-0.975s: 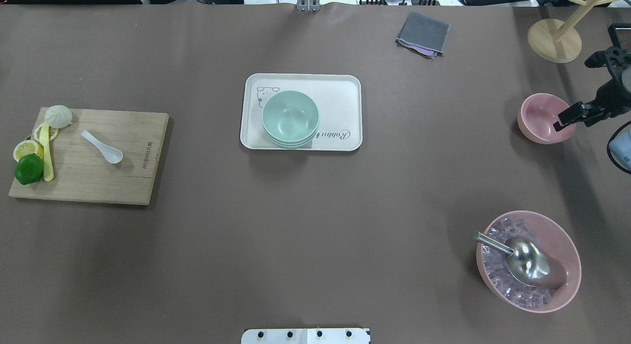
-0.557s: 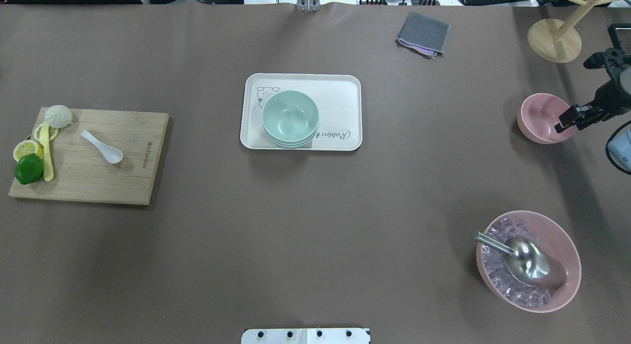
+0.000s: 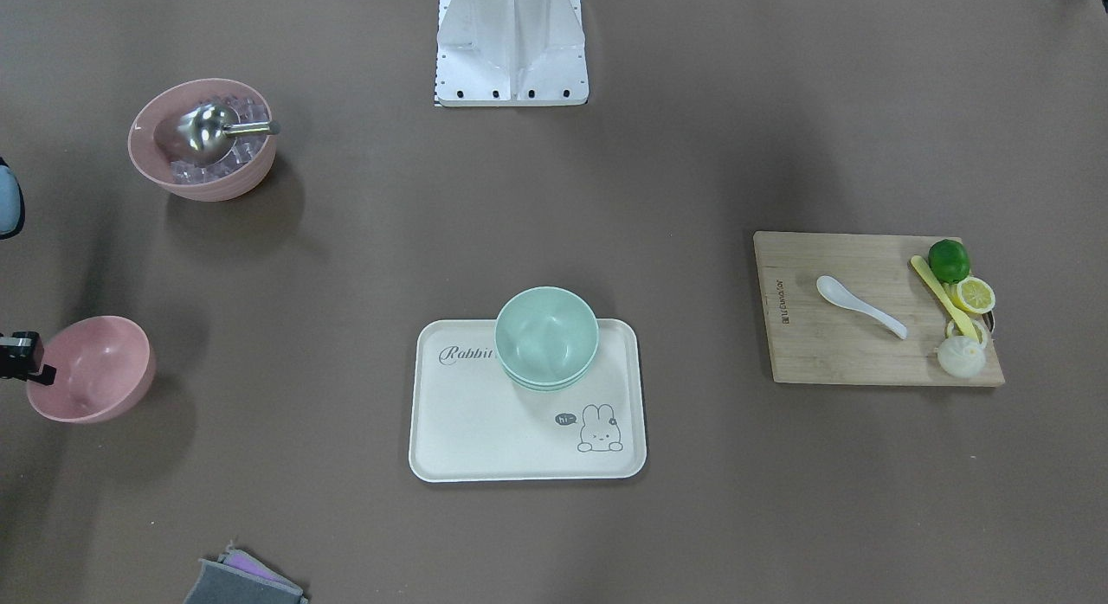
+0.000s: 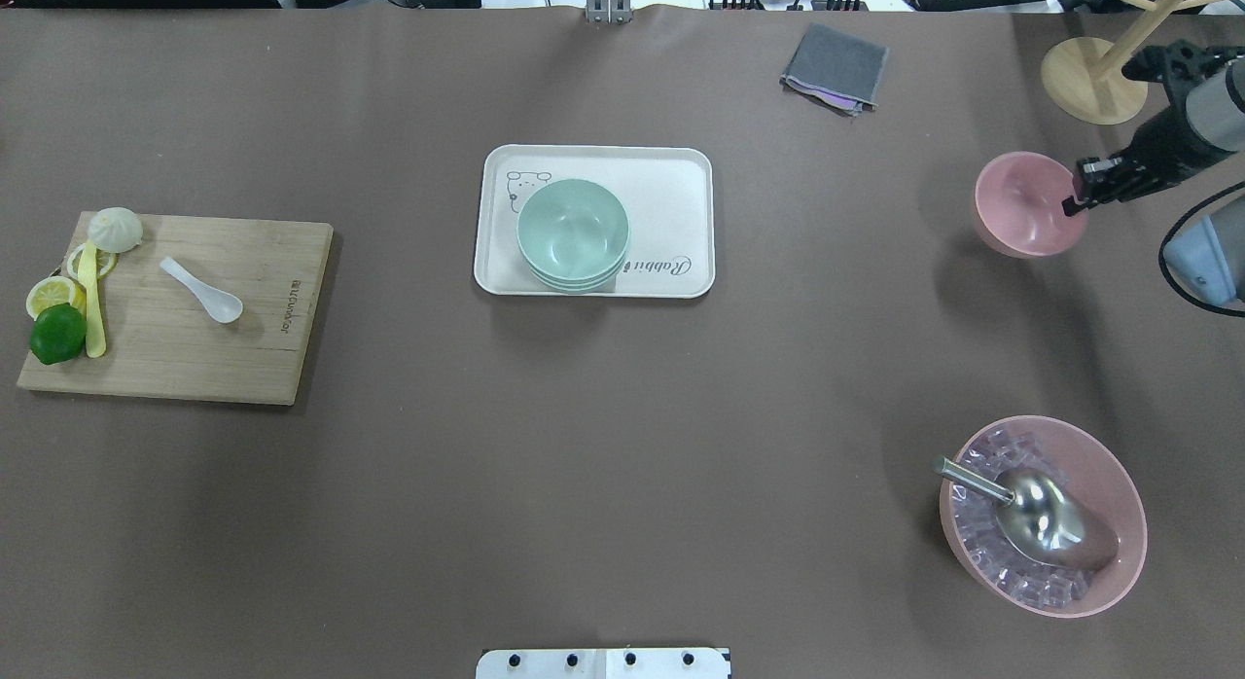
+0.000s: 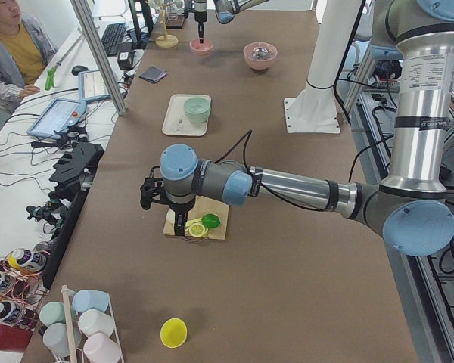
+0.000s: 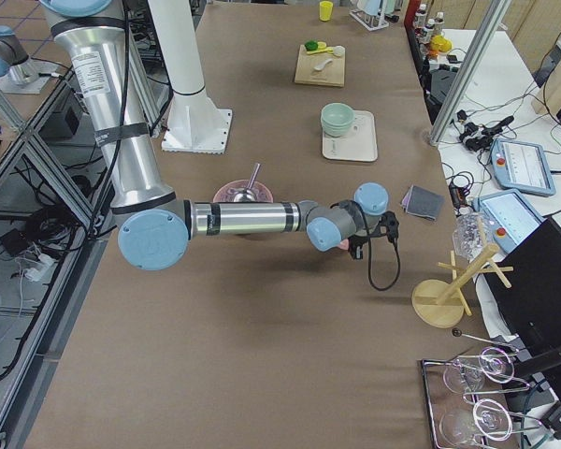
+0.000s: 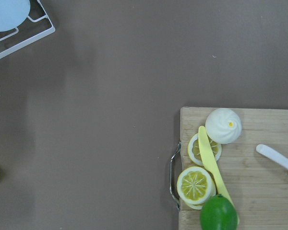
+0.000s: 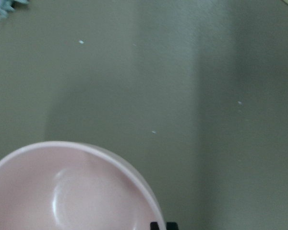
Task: Stack pink bowl on green and place spoon
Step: 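Carry the pink bowl onto the green bowl while the left reaches for the spoon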
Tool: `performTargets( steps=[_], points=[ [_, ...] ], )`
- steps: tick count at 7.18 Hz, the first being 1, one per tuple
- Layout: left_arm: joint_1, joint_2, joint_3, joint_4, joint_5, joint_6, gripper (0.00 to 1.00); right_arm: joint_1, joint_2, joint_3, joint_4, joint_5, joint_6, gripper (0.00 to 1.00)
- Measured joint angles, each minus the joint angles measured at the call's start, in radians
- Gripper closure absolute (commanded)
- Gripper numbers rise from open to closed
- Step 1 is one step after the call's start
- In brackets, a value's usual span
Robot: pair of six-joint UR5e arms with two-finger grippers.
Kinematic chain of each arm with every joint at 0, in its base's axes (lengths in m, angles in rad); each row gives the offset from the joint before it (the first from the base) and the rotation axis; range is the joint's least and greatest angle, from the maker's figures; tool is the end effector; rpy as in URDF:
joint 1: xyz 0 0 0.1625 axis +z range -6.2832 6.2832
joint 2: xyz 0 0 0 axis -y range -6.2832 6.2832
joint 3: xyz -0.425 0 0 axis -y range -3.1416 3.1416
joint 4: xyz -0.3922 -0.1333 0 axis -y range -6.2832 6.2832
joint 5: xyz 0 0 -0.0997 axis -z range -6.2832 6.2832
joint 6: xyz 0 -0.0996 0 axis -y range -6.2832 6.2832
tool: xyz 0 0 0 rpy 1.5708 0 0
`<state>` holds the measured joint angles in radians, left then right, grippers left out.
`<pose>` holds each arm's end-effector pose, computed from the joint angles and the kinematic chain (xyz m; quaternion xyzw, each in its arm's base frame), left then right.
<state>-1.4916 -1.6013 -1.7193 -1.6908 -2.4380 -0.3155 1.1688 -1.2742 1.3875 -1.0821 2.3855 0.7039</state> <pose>-0.0166 -0.5161 0.5497 0.0511 0.4339 -0.0436 0.8985 -0.1924 -0.6080 0.5245 0.0329 -0.4649 0.0157 0.8846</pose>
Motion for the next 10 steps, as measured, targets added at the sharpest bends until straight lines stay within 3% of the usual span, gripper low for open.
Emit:
performTargets(
  steps=[2,5,7,9,10],
  points=[
    [0.146,-0.069,0.011,-0.058,0.004,-0.284,0.02,-0.127,0.104,0.126,-0.004,-0.046,0.381,1.00],
    [0.303,-0.179,0.061,-0.075,0.073,-0.553,0.02,-0.401,0.345,0.164,-0.053,-0.330,0.826,1.00],
    [0.335,-0.210,0.094,-0.078,0.081,-0.583,0.02,-0.469,0.450,0.127,-0.104,-0.412,0.897,1.00],
    [0.363,-0.228,0.127,-0.080,0.082,-0.595,0.02,-0.501,0.483,0.087,-0.103,-0.443,0.906,1.00],
    [0.376,-0.240,0.146,-0.080,0.082,-0.609,0.03,-0.508,0.506,0.057,-0.102,-0.452,0.907,0.91]
  ],
)
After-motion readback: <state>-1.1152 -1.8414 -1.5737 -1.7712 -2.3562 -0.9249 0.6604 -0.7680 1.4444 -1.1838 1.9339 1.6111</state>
